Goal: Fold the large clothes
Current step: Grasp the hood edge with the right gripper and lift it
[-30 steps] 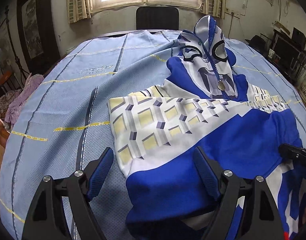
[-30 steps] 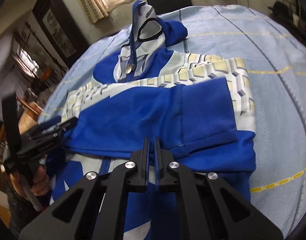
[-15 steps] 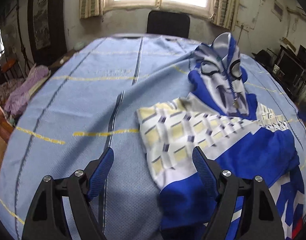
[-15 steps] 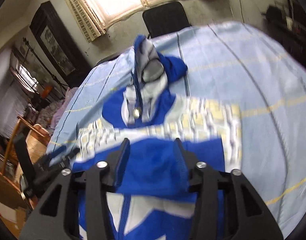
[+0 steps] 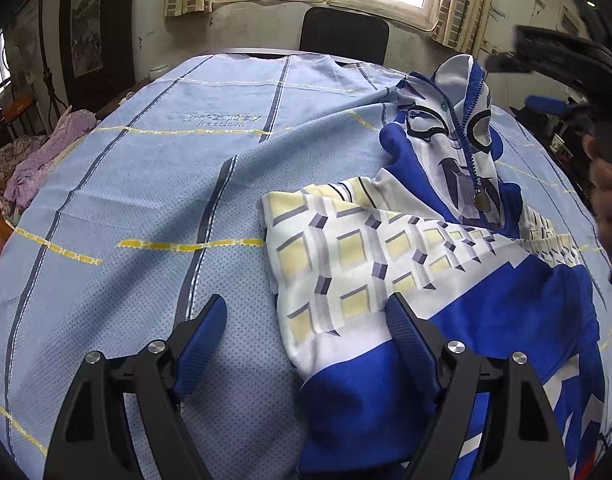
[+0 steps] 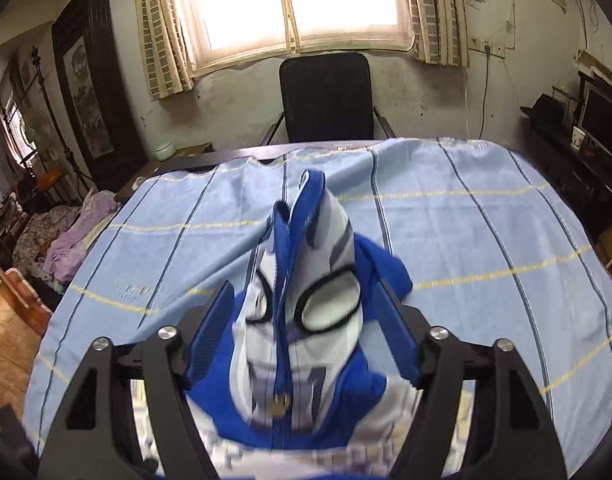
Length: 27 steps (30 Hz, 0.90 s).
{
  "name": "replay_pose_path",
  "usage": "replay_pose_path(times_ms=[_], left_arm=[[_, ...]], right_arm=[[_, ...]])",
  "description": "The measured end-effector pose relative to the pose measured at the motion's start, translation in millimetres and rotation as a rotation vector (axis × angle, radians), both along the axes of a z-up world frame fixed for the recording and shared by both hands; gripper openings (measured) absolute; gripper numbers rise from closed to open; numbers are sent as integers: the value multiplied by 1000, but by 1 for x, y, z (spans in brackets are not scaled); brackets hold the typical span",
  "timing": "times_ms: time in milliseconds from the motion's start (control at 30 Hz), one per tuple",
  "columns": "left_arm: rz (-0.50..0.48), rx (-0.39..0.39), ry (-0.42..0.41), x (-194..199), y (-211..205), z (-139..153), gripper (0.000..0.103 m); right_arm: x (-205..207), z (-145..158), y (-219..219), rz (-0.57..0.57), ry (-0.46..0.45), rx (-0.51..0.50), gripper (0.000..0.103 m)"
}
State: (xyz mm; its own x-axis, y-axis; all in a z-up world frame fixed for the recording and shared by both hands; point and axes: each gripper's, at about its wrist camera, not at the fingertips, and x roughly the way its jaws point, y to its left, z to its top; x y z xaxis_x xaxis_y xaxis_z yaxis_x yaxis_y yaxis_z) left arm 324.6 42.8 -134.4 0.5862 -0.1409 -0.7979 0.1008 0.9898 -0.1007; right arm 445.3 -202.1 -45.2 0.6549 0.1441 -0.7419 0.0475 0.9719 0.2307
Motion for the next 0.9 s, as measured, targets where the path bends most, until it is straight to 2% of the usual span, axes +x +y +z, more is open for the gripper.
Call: replay_pose_path(times_ms=[200, 300, 333, 367, 400, 467, 633, 733, 900], left_arm=[[2, 8, 1, 2, -2, -1, 86], [2, 8, 1, 2, -1, -1, 87], [2, 8, 2, 3, -1, -1, 88], [2, 8, 1, 3, -1, -1, 88], [2, 7, 2, 3, -1, -1, 88], [2, 5, 2, 3, -1, -1, 88], [16, -10, 0, 4, 4, 1, 88], [42, -27, -23, 3, 13, 7, 87], [85, -105, -67, -6, 33, 22, 87]], right_arm=[[52, -18, 0, -50, -10, -14, 79], [77, -33, 0, -72, 27, -24, 79], [84, -38, 0, -79, 39, -30, 67], [88, -42, 0, -76, 48, -36, 48], [92, -47, 1, -64, 71, -37, 8], [90, -50, -3, -66, 78, 3, 8], [50, -21, -6, -1, -33, 43, 7], [11, 8, -2, 71, -108, 59, 7], [-82, 46, 16, 222, -190, 3, 7]])
